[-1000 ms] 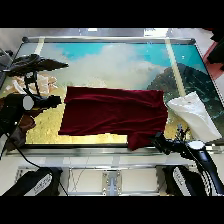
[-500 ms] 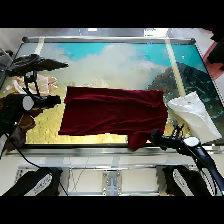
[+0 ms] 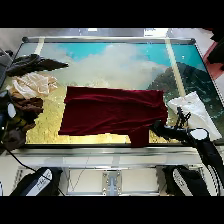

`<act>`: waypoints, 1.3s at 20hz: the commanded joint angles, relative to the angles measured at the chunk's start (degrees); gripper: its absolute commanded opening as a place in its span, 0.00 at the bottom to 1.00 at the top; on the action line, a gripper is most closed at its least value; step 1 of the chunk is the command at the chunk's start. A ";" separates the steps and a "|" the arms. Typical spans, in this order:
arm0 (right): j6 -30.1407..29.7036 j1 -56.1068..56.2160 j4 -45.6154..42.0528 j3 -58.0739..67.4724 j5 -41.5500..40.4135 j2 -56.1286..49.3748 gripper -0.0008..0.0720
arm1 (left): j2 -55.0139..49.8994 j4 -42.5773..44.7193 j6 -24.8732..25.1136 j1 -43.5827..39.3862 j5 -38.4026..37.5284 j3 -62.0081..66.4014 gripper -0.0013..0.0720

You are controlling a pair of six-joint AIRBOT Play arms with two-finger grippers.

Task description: Fold the shirts.

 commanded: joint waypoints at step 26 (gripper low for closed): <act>1.11 -2.93 -4.13 6.95 8.85 3.69 0.05 | -9.64 -56.48 29.20 4.28 -3.43 -7.41 0.03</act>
